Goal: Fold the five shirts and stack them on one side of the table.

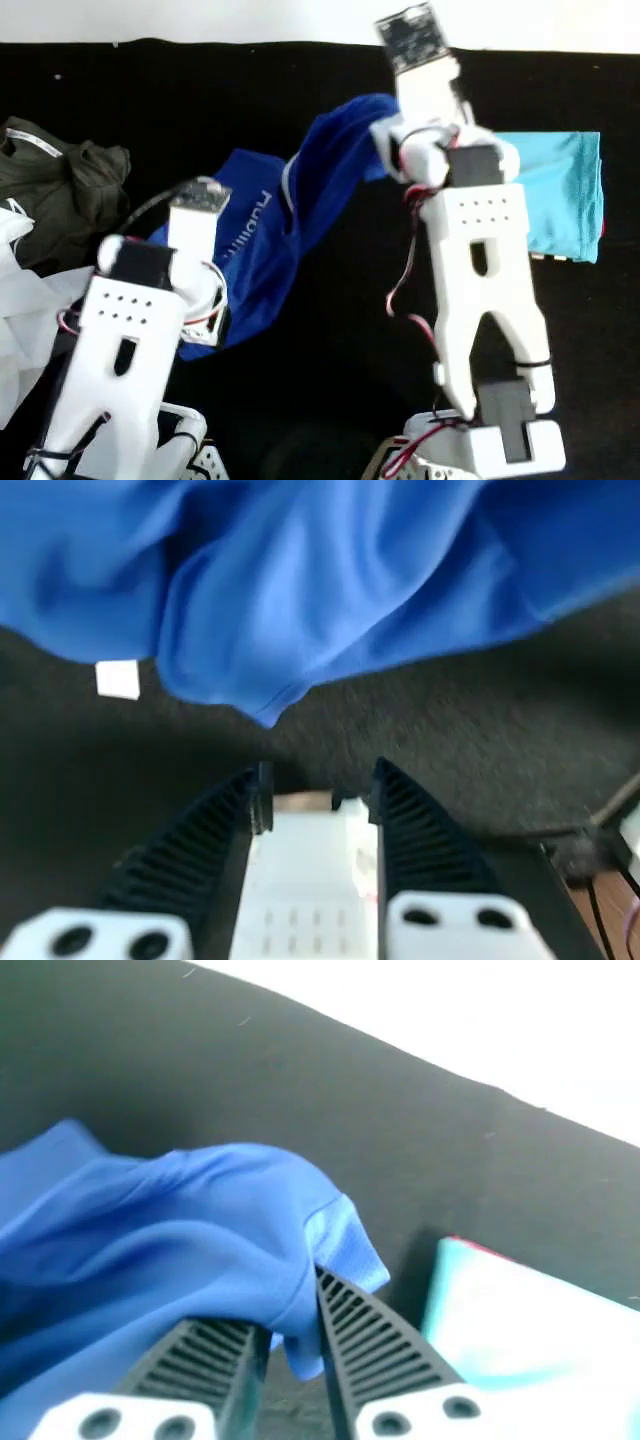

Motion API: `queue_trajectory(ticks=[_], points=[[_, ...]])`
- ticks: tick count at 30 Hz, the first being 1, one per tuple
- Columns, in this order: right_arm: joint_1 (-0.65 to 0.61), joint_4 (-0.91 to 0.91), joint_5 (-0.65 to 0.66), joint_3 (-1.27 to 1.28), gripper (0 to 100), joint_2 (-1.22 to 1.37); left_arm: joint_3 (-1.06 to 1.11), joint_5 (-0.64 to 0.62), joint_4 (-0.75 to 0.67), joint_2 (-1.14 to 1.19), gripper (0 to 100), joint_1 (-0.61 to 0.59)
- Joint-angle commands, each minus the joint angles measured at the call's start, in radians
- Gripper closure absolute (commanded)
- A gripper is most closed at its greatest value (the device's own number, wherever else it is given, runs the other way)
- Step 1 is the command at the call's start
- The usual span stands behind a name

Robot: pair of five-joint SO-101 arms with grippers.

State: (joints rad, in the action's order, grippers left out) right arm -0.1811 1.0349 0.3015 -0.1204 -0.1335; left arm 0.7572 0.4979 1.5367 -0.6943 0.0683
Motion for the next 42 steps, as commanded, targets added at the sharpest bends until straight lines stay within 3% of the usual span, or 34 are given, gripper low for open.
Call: queue_trajectory(ticks=[1, 6, 12, 18, 23, 26, 30, 34, 42], points=[[0.093, -0.025, 0.003, -0.14, 99.2, 0.039, 0.188, 0.048, -0.206, -0.027, 83, -0.024], [0.202, -0.004, 0.003, -0.228, 99.2, 0.111, 0.282, 0.052, -0.365, -0.027, 83, -0.036], [0.222, 0.11, 0.003, -0.257, 98.7, 0.157, 0.271, 0.051, -0.404, -0.035, 83, -0.088], [0.229, 0.188, 0.003, -0.26, 81.7, 0.154, 0.196, 0.055, -0.434, -0.027, 83, -0.236], [0.22, 0.294, 0.003, -0.366, 81.5, 0.154, 0.142, 0.014, -0.46, -0.027, 83, -0.3], [0.171, 0.426, 0.003, -0.432, 81.5, 0.154, 0.143, -0.018, -0.462, -0.024, 83, -0.326], [0.013, 0.615, 0.003, -0.463, 81.5, 0.156, 0.125, -0.018, -0.468, 0.048, 83, -0.42], [-0.097, 0.644, 0.0, -0.461, 81.5, 0.162, 0.053, -0.018, -0.468, 0.206, 83, -0.489], [-0.272, 0.73, -0.104, -0.423, 81.5, 0.153, -0.116, -0.058, -0.457, 0.487, 83, -0.453]])
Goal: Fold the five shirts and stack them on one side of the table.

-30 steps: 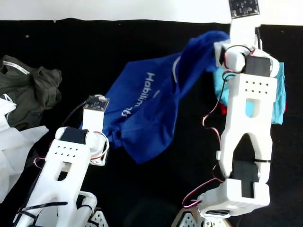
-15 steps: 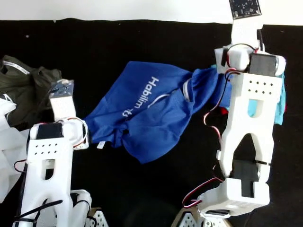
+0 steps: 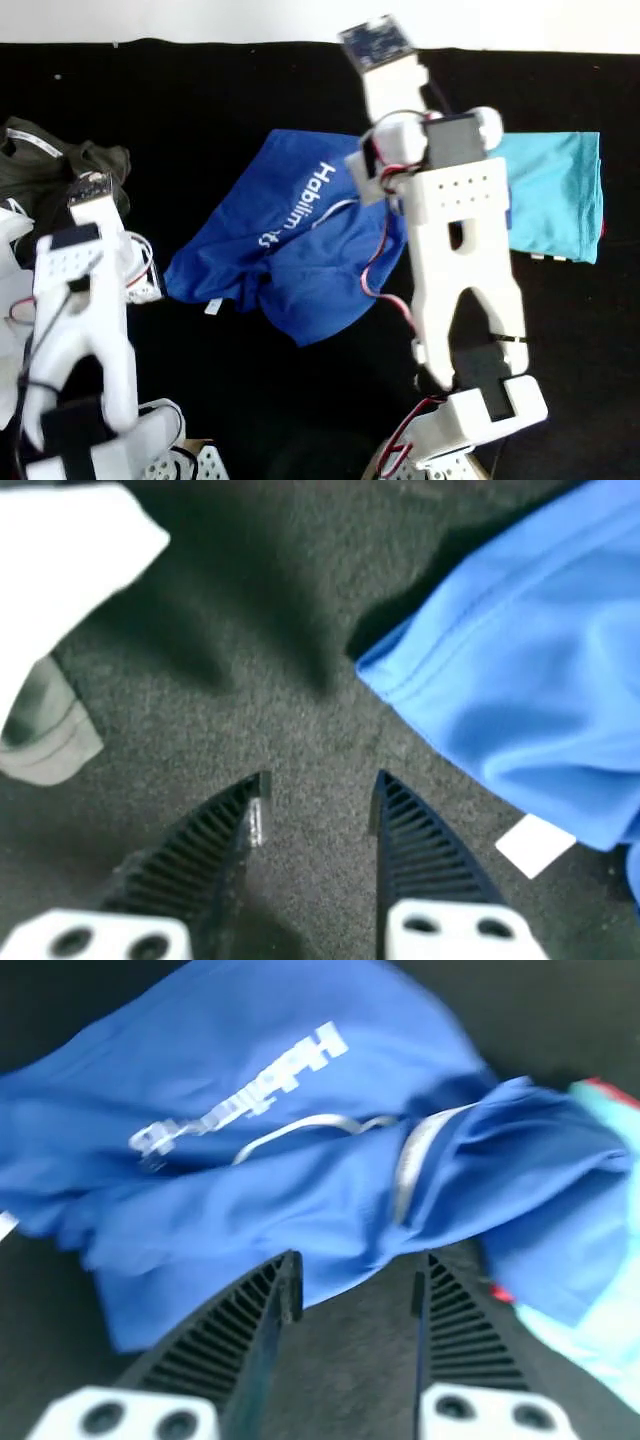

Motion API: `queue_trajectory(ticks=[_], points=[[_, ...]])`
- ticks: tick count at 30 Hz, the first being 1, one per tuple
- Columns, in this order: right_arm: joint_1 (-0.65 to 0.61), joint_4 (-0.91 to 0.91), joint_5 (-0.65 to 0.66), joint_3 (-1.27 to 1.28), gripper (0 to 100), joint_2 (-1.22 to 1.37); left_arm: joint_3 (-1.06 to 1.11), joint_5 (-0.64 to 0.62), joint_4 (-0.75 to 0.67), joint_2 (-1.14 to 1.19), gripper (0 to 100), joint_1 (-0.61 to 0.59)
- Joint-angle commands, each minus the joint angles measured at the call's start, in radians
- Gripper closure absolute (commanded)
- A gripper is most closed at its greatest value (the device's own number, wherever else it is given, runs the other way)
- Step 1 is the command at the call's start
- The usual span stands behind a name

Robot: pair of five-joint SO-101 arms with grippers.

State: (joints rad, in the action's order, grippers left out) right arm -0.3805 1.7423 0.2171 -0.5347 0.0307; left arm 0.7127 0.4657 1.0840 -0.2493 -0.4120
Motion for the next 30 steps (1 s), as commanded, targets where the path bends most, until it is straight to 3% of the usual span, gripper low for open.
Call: queue_trajectory(ticks=[1, 5, 9, 16, 30], points=[[-0.097, 0.022, -0.02, 0.021, 81.5, -0.018, -0.087, -0.029, 0.006, 0.053, 83, 0.044], [-0.226, 0.004, -0.078, 0.216, 81.5, -0.07, -0.124, -0.031, 0.012, 0.065, 83, 0.059], [-0.355, -0.117, -0.104, 0.473, 81.5, -0.143, -0.13, -0.028, 0.008, 0.068, 83, -0.027], [-0.404, -0.381, -0.097, 0.903, 81.2, -0.171, -0.128, -0.026, 0.008, 0.068, 83, -0.099], [-0.47, -0.495, -0.101, 0.964, 76.0, -0.097, -0.13, -0.026, 0.008, 0.07, 83, -0.096]])
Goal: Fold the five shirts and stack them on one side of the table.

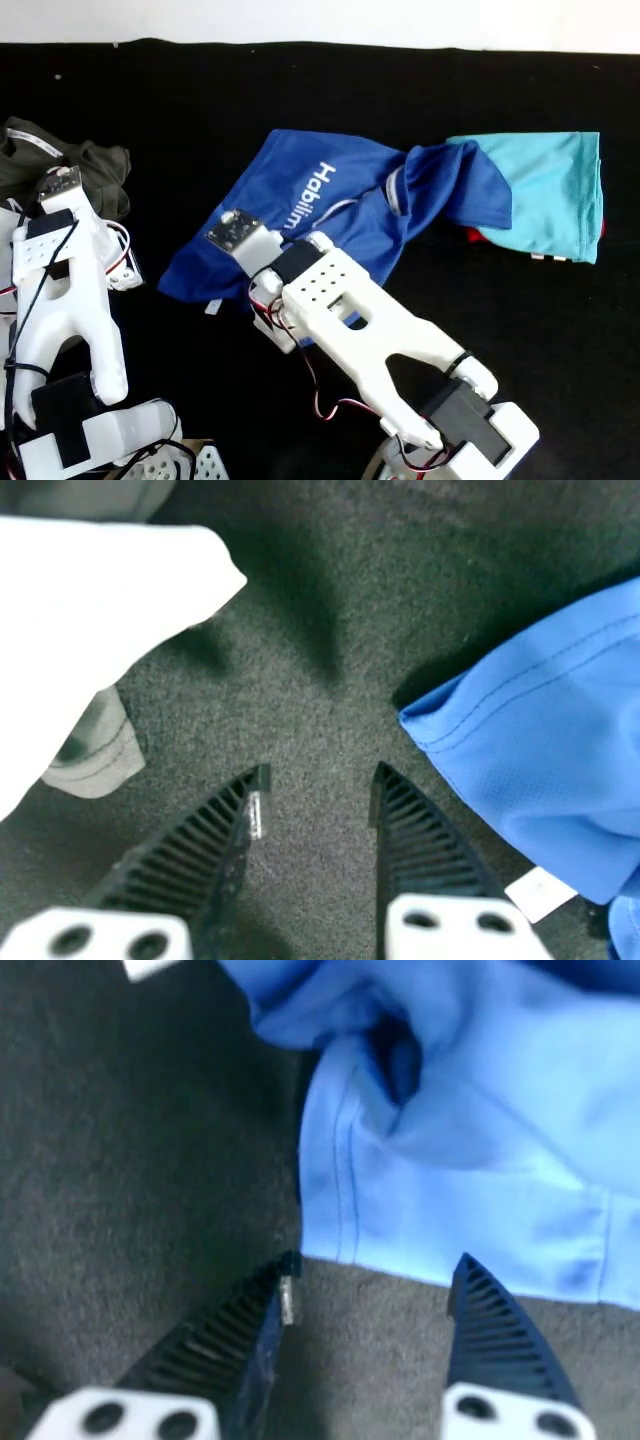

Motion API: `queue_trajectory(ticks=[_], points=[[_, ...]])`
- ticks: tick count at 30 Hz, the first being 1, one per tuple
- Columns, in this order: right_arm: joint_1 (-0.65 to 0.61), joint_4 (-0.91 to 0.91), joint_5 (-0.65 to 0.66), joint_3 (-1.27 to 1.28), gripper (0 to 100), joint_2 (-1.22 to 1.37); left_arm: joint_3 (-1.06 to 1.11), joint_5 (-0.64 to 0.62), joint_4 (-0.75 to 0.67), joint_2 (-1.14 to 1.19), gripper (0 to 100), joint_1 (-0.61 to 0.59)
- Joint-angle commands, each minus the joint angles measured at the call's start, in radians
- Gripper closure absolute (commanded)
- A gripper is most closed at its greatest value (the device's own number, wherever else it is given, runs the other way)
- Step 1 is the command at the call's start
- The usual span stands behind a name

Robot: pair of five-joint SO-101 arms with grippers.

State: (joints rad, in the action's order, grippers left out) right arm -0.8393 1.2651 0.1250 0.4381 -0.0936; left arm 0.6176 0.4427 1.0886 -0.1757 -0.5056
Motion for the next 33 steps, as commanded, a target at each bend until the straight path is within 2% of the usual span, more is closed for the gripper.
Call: queue_trajectory(ticks=[1, 8, 13, 15, 18, 19, 23, 28, 33], points=[[-0.012, -0.018, -0.009, -0.008, 76.0, 0.065, -0.035, -0.003, 0.003, -0.004, 83, -0.002], [0.008, -0.015, -0.011, -0.127, 76.0, 0.291, -0.035, -0.003, 0.003, -0.004, 83, -0.007], [0.073, -0.01, -0.005, -0.197, 76.7, 0.38, -0.035, -0.003, 0.003, -0.004, 83, -0.007], [0.116, -0.008, 0.002, -0.202, 83.8, 0.397, -0.035, -0.003, 0.003, -0.004, 83, -0.007], [0.191, -0.008, 0.069, -0.203, 99.8, 0.397, -0.035, -0.003, 0.003, -0.004, 83, -0.007], [0.223, -0.005, 0.083, -0.203, 98.0, 0.394, -0.035, -0.003, 0.003, -0.004, 83, -0.007], [0.349, 0.025, 0.115, -0.203, 99.1, 0.3, -0.035, -0.003, 0.008, -0.004, 83, -0.005], [0.515, 0.117, 0.199, -0.205, 99.1, 0.019, -0.028, -0.003, 0.011, -0.004, 83, -0.004], [0.604, 0.194, 0.284, -0.203, 99.1, -0.225, -0.03, -0.005, 0.011, -0.004, 83, 0.01]])
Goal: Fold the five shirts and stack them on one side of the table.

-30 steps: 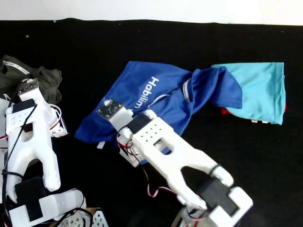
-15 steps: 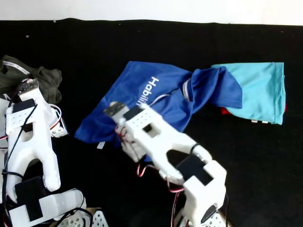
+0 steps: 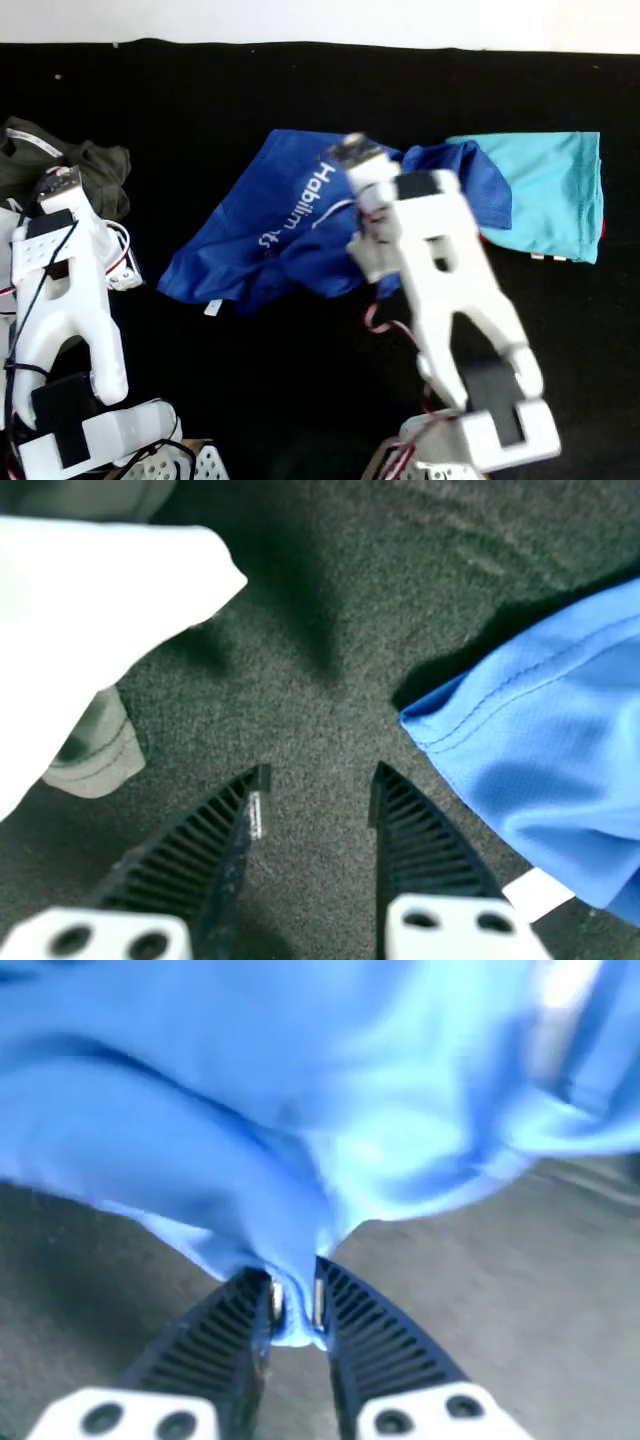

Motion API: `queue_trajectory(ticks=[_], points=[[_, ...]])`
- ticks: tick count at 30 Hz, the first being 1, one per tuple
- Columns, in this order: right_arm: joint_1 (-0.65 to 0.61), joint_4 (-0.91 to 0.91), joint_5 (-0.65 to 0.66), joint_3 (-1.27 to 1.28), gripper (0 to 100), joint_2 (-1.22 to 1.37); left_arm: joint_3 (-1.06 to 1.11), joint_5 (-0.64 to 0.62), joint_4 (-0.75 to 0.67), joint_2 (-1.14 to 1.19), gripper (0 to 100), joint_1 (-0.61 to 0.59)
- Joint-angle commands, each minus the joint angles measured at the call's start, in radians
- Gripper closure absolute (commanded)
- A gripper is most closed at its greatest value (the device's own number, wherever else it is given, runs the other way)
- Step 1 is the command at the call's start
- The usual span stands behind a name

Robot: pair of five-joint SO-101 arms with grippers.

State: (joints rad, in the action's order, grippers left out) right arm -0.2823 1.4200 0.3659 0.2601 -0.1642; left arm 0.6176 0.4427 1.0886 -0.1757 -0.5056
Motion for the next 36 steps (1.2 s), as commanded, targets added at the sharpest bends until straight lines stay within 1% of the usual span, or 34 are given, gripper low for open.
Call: queue_trajectory(ticks=[1, 6, 11, 14, 17, 19, 23, 25, 27, 32, 36], points=[[0.059, 0.051, 0.057, -0.025, 99.1, -0.191, -0.031, -0.005, 0.015, -0.004, 83, 0.019], [0.127, 0.091, 0.118, -0.021, 99.1, -0.341, -0.039, -0.005, 0.121, -0.013, 83, 0.13], [0.22, 0.084, 0.124, -0.019, 99.1, -0.395, -0.07, -0.006, 0.249, -0.013, 83, 0.251], [0.228, 0.09, 0.121, -0.016, 99.1, -0.4, -0.088, -0.005, 0.273, -0.013, 83, 0.323], [0.226, 0.091, 0.121, -0.016, 99.1, -0.404, -0.133, -0.009, 0.273, -0.013, 83, 0.364], [0.226, 0.093, 0.121, -0.016, 99.1, -0.404, -0.173, -0.023, 0.275, -0.013, 83, 0.374], [0.226, 0.108, 0.121, 0.008, 99.1, -0.406, -0.248, -0.117, 0.275, -0.004, 83, 0.371], [0.226, 0.108, 0.121, 0.048, 99.1, -0.406, -0.231, -0.129, 0.264, 0.016, 83, 0.377], [0.229, 0.108, 0.12, 0.091, 99.1, -0.406, -0.196, -0.126, 0.224, 0.07, 83, 0.383], [0.229, 0.105, 0.12, 0.128, 99.1, -0.406, -0.176, -0.124, 0.078, 0.243, 83, 0.303], [0.231, 0.107, 0.12, 0.128, 99.1, -0.407, -0.222, -0.124, 0.066, 0.329, 83, 0.246]])
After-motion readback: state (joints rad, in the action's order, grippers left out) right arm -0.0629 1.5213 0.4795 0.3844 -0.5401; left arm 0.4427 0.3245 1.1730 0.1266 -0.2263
